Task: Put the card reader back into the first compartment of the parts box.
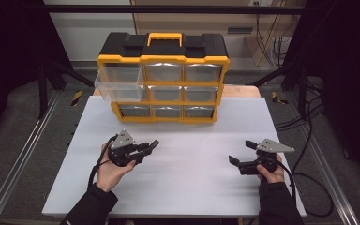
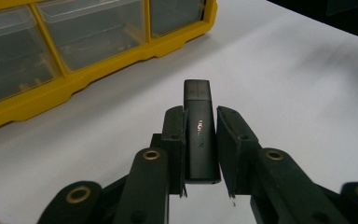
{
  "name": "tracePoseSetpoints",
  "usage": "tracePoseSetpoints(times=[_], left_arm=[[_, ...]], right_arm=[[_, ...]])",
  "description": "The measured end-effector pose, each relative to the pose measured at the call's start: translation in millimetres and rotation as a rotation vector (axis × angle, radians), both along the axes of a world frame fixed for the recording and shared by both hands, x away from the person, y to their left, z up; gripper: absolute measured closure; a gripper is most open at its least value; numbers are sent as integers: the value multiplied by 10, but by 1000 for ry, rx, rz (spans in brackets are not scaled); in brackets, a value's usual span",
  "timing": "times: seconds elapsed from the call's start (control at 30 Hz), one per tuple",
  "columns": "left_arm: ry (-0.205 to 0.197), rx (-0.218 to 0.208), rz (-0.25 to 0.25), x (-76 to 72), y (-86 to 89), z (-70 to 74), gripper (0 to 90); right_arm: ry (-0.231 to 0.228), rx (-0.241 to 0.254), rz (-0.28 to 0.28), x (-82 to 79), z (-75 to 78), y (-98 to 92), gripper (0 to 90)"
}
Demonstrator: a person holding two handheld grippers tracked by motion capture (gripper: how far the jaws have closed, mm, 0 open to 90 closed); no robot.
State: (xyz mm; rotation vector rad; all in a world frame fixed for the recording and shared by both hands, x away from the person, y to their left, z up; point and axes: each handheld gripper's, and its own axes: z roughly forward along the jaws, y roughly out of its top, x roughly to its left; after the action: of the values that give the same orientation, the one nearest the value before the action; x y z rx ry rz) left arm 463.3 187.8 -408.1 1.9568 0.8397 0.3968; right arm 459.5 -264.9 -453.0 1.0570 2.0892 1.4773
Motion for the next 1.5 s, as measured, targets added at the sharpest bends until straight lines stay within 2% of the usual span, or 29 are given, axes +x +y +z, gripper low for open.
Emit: tracePoseSetpoints(times=[1.5], left_arm=[[-50, -40, 57, -30, 258, 243, 729]], right_arm=[[2, 3, -1, -2, 2, -2, 26]])
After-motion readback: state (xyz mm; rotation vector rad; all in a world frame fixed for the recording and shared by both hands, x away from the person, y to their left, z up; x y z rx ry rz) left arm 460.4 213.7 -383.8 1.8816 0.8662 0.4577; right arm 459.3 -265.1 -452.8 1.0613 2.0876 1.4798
